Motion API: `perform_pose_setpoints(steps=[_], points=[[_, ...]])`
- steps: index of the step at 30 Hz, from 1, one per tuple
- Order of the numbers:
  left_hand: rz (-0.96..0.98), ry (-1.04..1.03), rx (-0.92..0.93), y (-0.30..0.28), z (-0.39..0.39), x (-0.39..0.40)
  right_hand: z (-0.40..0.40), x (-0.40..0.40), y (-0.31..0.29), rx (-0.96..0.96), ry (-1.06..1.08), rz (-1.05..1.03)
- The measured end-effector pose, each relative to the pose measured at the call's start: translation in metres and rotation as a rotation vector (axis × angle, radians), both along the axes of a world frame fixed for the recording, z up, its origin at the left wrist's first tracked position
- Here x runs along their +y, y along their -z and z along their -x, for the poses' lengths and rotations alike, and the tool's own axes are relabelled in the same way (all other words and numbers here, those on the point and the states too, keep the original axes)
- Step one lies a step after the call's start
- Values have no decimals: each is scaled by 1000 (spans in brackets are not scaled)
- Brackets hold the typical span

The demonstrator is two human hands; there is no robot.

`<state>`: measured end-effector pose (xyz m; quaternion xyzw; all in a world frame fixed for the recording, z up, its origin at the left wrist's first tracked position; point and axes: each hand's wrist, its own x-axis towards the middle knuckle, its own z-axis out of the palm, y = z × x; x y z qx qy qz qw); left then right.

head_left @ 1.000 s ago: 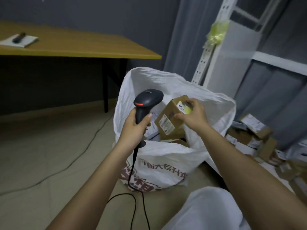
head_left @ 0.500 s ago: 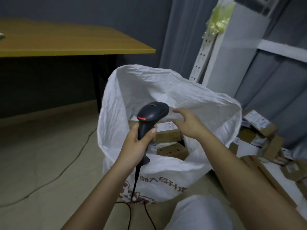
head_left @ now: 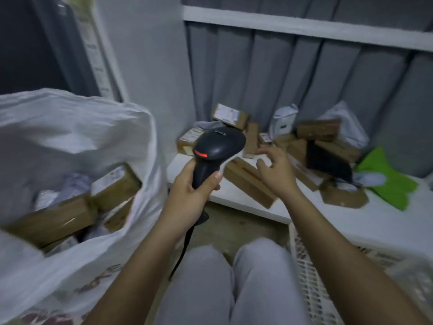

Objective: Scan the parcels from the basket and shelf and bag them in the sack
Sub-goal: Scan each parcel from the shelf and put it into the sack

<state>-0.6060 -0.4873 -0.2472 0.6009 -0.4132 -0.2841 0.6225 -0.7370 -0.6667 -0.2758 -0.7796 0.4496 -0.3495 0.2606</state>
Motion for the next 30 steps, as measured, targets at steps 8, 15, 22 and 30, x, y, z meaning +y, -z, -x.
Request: perform_pose_setpoints(steps=[8, 15, 22, 30], points=[[-220, -6, 21, 83, 0, -120, 28, -82, 124, 267, 63, -319], [-316, -323, 130, 164, -62, -187, -106, -137, 184, 213, -173, -291], [-376, -363, 143, 212, -101, -218, -211, -183, 242, 292, -79, -268], [-386, -344, 199, 222, -96, -208, -180, -192, 229, 369, -157, -459]])
